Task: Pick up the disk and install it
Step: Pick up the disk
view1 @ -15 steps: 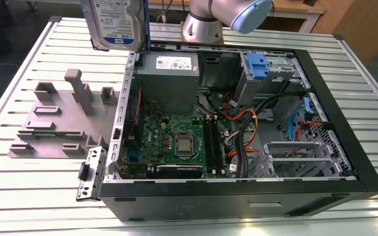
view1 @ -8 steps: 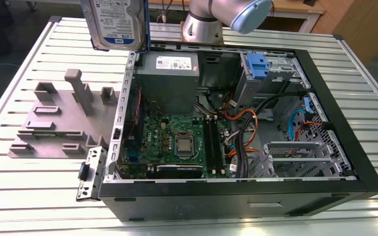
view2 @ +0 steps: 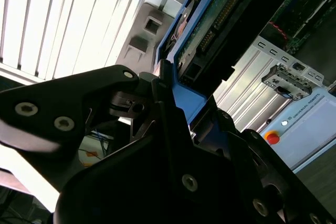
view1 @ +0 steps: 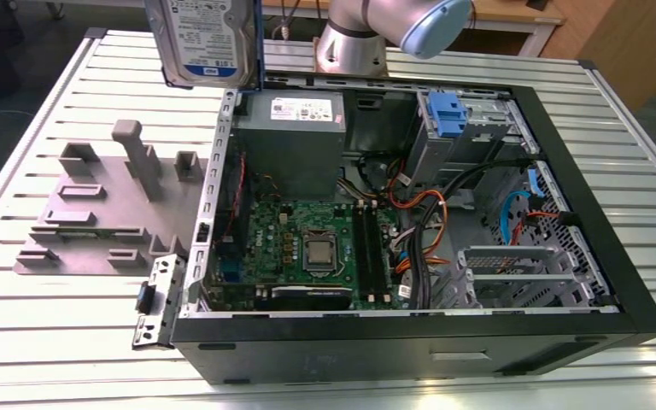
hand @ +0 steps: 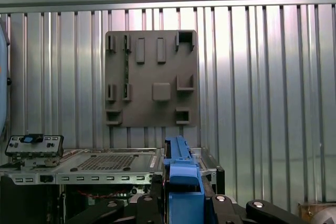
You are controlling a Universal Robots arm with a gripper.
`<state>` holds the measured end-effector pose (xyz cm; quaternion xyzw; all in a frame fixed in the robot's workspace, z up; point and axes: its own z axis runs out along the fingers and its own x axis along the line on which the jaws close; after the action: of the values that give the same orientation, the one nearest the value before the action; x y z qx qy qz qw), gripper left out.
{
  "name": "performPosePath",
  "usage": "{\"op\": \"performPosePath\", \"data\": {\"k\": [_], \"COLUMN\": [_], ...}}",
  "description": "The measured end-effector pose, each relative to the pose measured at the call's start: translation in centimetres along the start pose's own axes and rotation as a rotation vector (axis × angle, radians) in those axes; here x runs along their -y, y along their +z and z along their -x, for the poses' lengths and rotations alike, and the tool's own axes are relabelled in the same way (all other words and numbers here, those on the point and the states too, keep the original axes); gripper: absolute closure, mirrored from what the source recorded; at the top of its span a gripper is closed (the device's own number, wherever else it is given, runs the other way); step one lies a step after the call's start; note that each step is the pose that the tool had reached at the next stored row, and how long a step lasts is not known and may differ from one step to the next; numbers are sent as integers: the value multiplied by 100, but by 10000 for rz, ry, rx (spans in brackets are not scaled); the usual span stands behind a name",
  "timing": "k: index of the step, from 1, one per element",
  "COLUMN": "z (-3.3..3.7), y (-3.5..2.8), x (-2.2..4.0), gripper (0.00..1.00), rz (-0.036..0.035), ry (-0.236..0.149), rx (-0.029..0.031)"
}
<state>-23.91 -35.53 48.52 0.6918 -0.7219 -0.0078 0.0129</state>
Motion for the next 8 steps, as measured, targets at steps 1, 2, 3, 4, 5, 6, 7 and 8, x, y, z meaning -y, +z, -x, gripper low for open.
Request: {"op": "performPosePath", "data": {"k": [1,2,3,4,5,6,7,8], "z": [1,1,1,1,-1,-8,-22,-37], "y": [0,-1,-1,-1,-1,-1,-1,0], "x": [13,22,28,30,33,34,35,36], "gripper": [64,64,64,64,64,64,64,64], "rz": [0,0,1,0,0,0,0,-1], "ry": [0,1,0,2,1,0,1,1], "rx": [0,0,-1,0,0,0,0,0]}}
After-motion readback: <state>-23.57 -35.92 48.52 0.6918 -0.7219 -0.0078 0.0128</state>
